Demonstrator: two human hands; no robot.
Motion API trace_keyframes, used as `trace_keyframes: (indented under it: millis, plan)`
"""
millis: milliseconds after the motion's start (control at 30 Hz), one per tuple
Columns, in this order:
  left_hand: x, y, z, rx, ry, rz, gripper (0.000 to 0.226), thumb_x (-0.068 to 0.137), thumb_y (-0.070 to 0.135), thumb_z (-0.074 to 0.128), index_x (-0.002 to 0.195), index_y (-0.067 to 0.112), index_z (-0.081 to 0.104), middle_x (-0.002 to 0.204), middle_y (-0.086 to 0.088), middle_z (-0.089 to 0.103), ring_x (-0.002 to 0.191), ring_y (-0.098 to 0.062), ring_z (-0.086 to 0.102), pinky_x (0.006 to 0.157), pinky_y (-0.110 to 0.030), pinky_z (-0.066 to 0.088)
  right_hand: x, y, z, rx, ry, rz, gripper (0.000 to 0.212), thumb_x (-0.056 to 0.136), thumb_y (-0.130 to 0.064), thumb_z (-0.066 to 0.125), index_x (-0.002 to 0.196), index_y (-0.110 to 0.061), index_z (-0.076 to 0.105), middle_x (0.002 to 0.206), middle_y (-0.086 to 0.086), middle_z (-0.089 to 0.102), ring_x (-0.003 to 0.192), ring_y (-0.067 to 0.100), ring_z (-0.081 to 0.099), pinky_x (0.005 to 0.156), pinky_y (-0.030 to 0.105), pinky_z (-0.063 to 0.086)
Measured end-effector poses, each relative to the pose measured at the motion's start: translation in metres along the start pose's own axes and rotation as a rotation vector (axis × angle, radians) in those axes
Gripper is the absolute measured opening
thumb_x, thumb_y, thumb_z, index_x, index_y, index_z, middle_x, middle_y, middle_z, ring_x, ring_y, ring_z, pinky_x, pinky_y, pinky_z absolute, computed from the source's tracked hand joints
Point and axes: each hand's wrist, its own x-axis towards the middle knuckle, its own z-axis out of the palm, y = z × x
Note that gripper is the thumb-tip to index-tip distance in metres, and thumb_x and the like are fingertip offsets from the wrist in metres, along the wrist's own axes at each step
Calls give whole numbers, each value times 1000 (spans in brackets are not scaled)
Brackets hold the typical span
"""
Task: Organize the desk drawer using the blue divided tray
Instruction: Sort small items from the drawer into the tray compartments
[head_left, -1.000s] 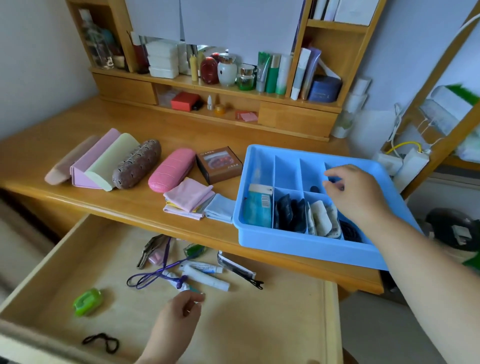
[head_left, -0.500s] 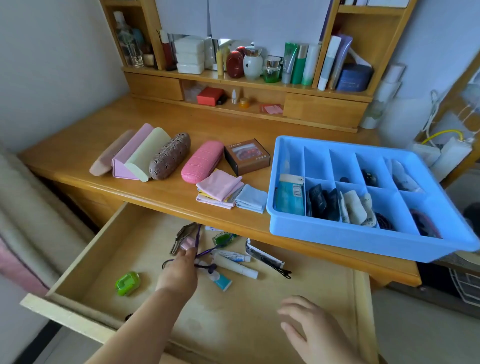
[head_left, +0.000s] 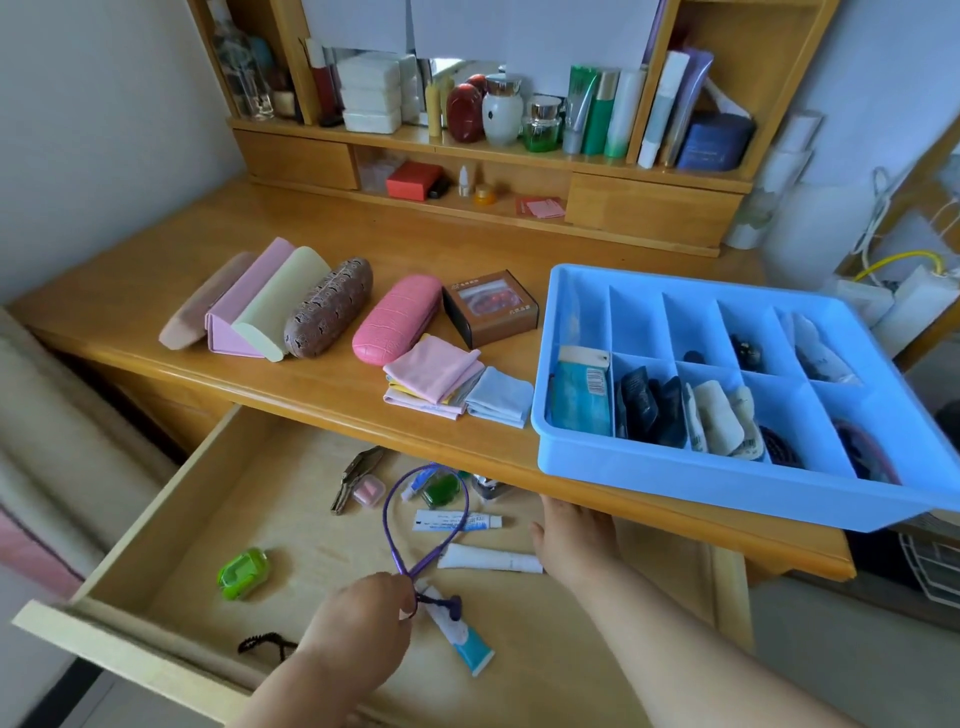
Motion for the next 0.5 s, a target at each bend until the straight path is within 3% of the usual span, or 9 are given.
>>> trace_keyframes:
  millis: [167,267,333,500]
  plan:
    - [5,18,-16,33,231,111,40,93,32,46,132,34,37,131,13,40,118,-11,45,90,-24,41,10,-6,0,1,-51,-80,60,91,-44,49,144,-34,23,152,0,27,135,29,32,108,39,33]
    - [33,33,-22,94,207,207,58,94,26,44,147,29,20,154,9,17,131,-16,36,100,-27,38,6,-9,-4,-9,-65,-152,61,90,-31,53,142,-38,22,150,-2,32,133,28,35,104,37,37]
    - [58,45,-23,198,149,243,70,93,17,45,150,25,5,158,7,1,131,-21,37,97,-30,41,-2,-8,-4,-42,-81,-153,63,92,-23,50,144,-37,20,150,-3,32,134,24,35,102,36,39]
    - [88,67,-13,224,-28,236,68,91,20,53,146,31,15,144,1,33,120,-26,46,90,-39,46,-25,-4,-3,-35,-98,-142,53,91,-13,50,138,-32,35,135,-5,48,125,16,46,94,27,40]
